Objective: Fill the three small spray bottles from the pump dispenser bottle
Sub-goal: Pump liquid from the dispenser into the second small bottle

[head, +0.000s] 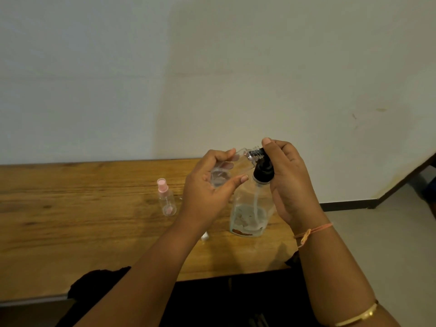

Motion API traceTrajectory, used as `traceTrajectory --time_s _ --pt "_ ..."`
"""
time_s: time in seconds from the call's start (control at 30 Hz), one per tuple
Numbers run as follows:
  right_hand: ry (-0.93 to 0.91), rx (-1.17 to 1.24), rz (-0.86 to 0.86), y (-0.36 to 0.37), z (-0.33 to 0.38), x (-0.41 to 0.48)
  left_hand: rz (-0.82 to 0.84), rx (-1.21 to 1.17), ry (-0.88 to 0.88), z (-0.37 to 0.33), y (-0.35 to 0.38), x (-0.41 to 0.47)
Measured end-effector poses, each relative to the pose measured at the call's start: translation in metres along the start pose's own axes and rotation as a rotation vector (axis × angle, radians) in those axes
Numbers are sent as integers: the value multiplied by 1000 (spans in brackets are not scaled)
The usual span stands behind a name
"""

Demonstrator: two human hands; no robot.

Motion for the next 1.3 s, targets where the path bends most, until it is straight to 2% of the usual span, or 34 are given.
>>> traceTrajectory --time_s 0.4,0.67,0.97,1.3 --pt "-7 -69 64 6 3 3 38 75 -19 7 3 -2" --pt "1 17 28 3 1 1 11 13 12 -1 1 1" --pt "-11 -95 85 8 4 2 19 50 -22 7 3 -4" --pt "12 6 52 4 0 1 2 -4 18 1 2 0"
Point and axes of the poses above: each hand's wrist, its own x-axis towards the middle knuckle, its own y-axis out of the palm, z = x × y, the point moved 9 cm from there along x, towards the middle knuckle, and after that the axes turned 11 degrees about -x, right-handed, at the moved point
